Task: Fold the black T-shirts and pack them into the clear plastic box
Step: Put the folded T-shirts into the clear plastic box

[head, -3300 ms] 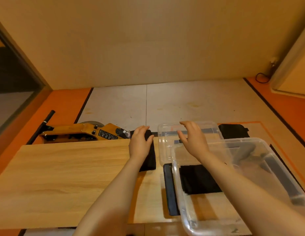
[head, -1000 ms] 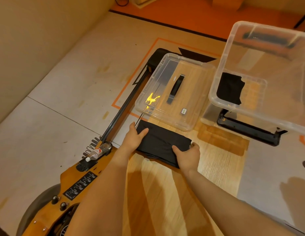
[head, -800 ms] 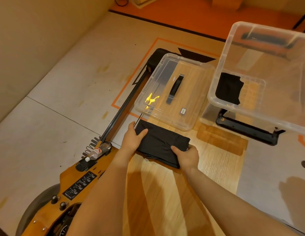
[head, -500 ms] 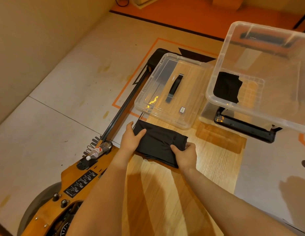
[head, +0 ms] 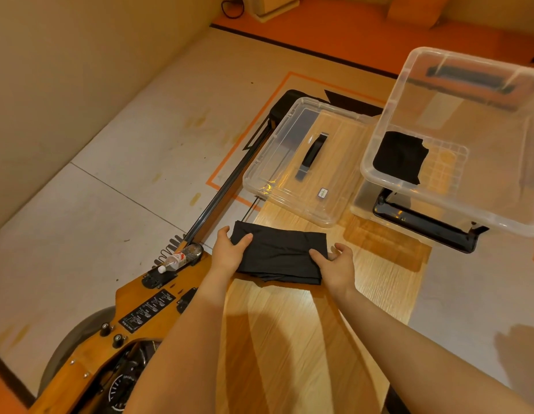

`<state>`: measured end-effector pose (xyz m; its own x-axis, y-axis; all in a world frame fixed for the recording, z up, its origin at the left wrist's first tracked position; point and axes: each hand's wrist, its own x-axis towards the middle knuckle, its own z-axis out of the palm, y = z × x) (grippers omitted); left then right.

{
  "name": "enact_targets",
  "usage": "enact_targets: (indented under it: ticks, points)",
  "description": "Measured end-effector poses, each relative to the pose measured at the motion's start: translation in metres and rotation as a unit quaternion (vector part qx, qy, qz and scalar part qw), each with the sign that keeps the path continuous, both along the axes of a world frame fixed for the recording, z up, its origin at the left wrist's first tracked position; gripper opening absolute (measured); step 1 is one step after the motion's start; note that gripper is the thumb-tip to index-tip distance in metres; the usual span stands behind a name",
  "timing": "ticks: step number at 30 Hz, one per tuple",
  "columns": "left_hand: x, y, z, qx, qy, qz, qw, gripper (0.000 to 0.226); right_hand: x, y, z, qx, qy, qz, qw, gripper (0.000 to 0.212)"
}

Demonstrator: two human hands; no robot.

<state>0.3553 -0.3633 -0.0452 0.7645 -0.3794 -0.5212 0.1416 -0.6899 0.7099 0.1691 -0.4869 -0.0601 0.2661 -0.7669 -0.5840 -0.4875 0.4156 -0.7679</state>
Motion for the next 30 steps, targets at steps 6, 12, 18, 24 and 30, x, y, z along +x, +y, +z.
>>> enact_targets:
  ticks: [6,12,18,24,30]
  points:
    - [-0.015,0.007,-0.003,-0.007,0.027,0.049,0.998,0.070,-0.002,-0.003,0.002,0.027,0.032,0.001,0.999,0.069]
    - [-0.021,0.012,-0.006,-0.014,0.026,0.074,0.997,0.068,0.003,-0.013,0.001,0.106,0.011,0.044,0.993,0.066]
    - [-0.033,0.015,0.001,-0.027,0.047,0.096,0.994,0.041,-0.007,-0.017,0.014,0.048,-0.020,0.094,0.994,0.061]
    - [-0.047,0.024,0.019,-0.029,0.004,0.064,0.998,0.016,-0.018,-0.027,0.031,-0.019,-0.064,0.141,0.988,0.027]
    - [-0.062,0.022,0.050,-0.062,-0.041,0.059,0.995,0.015,-0.026,-0.041,0.054,-0.073,-0.114,0.236,0.962,0.022]
